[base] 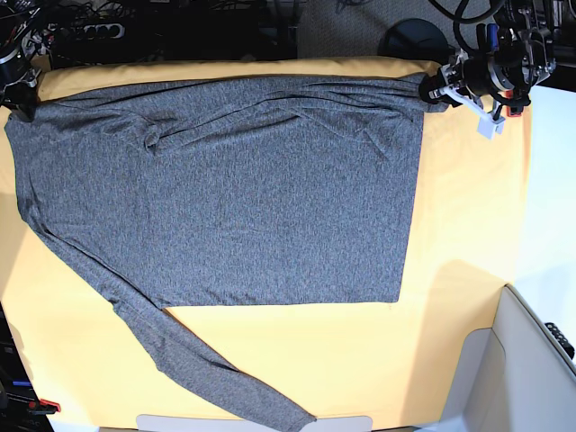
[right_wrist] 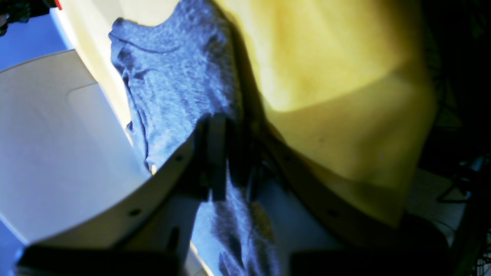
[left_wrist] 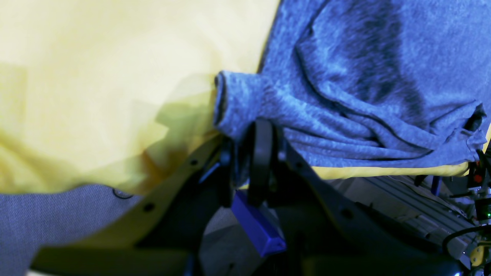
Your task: Fold the T-shirt properly
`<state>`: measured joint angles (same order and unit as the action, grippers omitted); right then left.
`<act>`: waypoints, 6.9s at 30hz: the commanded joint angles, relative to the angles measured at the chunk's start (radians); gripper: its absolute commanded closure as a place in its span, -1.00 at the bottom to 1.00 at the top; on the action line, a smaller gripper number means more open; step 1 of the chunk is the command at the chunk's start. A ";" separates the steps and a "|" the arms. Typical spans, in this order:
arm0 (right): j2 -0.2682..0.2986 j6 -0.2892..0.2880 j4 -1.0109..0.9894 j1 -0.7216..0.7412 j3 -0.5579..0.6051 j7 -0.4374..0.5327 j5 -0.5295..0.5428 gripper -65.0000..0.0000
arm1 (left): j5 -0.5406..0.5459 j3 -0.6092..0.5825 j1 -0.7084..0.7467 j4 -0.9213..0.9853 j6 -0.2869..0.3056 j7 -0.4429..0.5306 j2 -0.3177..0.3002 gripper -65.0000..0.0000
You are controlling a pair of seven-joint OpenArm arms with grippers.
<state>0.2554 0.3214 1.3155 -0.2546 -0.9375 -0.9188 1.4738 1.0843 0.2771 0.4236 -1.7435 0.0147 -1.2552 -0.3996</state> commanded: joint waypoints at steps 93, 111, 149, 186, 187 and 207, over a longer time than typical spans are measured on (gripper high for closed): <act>-0.020 -0.069 0.091 -0.308 -0.225 -0.099 0.010 0.65 | 0.021 0.184 0.103 -0.046 -0.005 -0.018 0.009 0.37; -0.023 -0.071 0.284 -0.179 -0.371 -0.098 -0.060 1.00 | 0.182 0.383 0.096 -0.296 -0.003 -0.108 0.009 0.37; 0.134 -1.020 -0.066 0.860 0.671 0.162 -1.556 0.34 | -0.481 -0.124 -0.446 -0.172 0.327 -0.030 -0.051 0.29; -0.031 -1.020 -0.816 1.193 0.670 0.475 -1.734 0.34 | -0.502 -0.189 -1.285 1.278 0.296 0.473 0.121 -0.25; -0.031 -1.020 -0.816 1.193 0.670 0.475 -1.734 0.34 | -0.502 -0.189 -1.285 1.278 0.294 0.475 0.121 -0.25; -0.041 -1.020 -0.815 1.158 0.670 0.475 -1.734 0.34 | -0.502 -0.189 -1.221 1.276 0.293 0.500 0.164 -0.25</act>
<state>0.2142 -0.6960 0.4816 0.8631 -0.2661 -0.4679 -0.2764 0.5789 0.0879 -0.7712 -0.4541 0.3054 -0.7349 -0.2398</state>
